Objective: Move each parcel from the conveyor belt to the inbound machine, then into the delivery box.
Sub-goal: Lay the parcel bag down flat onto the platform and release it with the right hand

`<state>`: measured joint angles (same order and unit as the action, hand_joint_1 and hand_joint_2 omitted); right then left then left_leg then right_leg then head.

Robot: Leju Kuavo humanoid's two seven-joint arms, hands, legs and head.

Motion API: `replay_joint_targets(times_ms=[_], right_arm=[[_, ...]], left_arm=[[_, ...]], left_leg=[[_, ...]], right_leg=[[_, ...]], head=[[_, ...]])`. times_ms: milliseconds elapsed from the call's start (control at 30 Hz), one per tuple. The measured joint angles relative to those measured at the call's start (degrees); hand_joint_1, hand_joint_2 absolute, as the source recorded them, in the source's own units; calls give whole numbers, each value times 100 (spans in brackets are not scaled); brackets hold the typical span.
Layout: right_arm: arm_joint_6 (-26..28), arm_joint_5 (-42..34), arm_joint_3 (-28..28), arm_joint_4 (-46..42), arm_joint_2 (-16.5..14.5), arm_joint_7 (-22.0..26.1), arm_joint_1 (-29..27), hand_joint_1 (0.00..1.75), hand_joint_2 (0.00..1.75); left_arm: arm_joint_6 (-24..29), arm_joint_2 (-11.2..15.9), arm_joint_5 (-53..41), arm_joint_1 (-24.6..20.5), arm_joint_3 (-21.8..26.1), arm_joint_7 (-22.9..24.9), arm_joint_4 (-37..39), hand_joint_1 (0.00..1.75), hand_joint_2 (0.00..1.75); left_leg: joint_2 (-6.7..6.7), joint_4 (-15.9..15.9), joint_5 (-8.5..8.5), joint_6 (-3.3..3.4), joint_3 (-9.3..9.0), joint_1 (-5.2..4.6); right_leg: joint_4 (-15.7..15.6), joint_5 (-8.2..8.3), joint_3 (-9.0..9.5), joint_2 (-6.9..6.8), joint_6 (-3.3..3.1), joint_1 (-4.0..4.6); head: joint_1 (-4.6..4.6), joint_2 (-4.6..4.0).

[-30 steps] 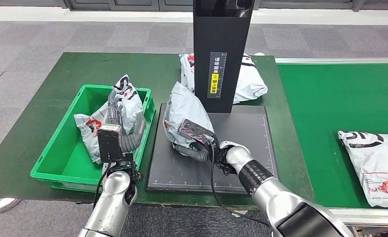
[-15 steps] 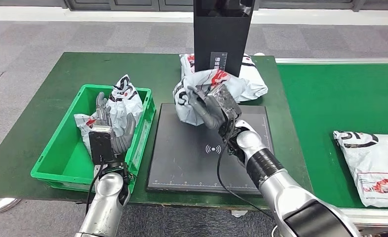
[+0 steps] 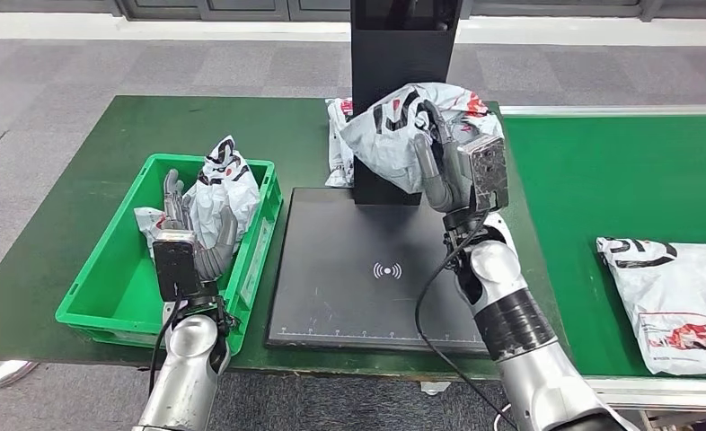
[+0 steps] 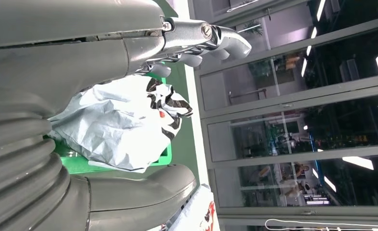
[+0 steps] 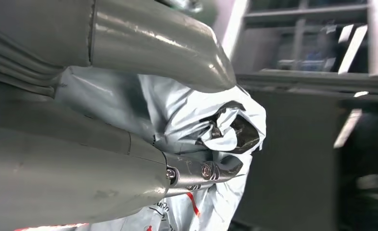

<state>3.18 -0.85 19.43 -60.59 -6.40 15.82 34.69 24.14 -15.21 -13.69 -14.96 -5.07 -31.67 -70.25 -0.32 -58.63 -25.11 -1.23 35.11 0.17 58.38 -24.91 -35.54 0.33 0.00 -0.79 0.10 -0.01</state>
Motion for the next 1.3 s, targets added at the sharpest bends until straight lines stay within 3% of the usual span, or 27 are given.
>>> replay_joint_targets(times_ms=[200, 500, 733, 1100, 1200, 1300], right_arm=[[-701, 683, 60, 738, 81, -789, 284, 0, 0], [-967, 1931, 639, 1987, 0, -1634, 611, 0, 0], [-1105, 2543, 1183, 2611, -237, -1929, 623, 0, 0], [-1278, 2544, 1555, 2994, -449, -1917, 645, 0, 0], [-1420, 2270, 1554, 3020, -566, -1687, 598, 0, 0], [-1877, 1700, 1503, 3017, -667, -1148, 559, 0, 0]], left_arm=[[-69, -1, -10, -38, 0, 32, 36, 0, 175], [-69, -12, 4, -99, -43, 92, 151, 0, 175], [0, -13, 80, -117, -153, 118, 217, 0, 175], [92, -13, 124, -162, -190, 137, 286, 0, 175], [207, -10, 167, -148, -190, 136, 283, 0, 175], [331, 2, 201, -87, -188, 114, 239, 0, 175]], left_leg=[[-1, 0, 4, 1, -1, 0], [-3, 1, 7, 1, 1, 1], [0, 2, 6, 0, 1, 1], [4, 2, 6, -1, -2, 2], [5, 2, 6, -1, -3, 2], [4, 3, 6, -2, -2, 3]], right_leg=[[0, 4, 2, -1, -2, 1], [1, 4, 2, -5, -2, 1], [1, 3, 0, -2, -3, 2], [1, 4, 0, 4, -4, 2], [1, 3, 0, 5, -4, 4], [2, 3, 0, 5, -4, 8]], head=[[-1, 1], [0, 1], [1, -1], [0, 0], [-1, -1], [-1, 0]])
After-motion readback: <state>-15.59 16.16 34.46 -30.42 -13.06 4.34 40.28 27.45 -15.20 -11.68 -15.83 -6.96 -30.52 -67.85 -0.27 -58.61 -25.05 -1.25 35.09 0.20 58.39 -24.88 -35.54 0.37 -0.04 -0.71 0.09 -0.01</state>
